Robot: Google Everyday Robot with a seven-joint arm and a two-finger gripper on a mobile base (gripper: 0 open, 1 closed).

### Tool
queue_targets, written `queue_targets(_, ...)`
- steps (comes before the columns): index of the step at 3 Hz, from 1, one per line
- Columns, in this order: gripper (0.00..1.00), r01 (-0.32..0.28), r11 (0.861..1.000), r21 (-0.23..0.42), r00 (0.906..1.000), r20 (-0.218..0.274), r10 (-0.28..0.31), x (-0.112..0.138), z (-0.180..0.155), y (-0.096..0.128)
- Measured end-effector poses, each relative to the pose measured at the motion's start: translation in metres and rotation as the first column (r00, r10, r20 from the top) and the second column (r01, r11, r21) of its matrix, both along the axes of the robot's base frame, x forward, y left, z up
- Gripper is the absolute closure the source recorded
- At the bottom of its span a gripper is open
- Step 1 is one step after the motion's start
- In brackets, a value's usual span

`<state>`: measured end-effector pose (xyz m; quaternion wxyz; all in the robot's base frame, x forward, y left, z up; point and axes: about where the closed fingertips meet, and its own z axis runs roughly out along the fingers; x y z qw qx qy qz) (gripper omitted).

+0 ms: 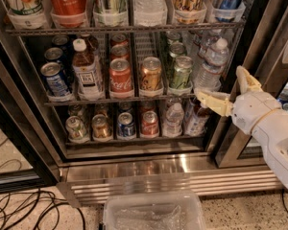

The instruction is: Pick water bottle from middle shelf of fridge

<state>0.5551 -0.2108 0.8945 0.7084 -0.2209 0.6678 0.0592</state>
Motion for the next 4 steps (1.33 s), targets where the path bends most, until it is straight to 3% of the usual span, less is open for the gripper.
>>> queue_targets(2,0.23,0.002,0.999,0.038,0.9999,0.011,-0.003,0.0047,-0.0039,0.0053)
queue_targets(4,0.26,0.015,0.999,0.038,0.9998,0.009,-0.015,0.0093,-0.0071,0.0029)
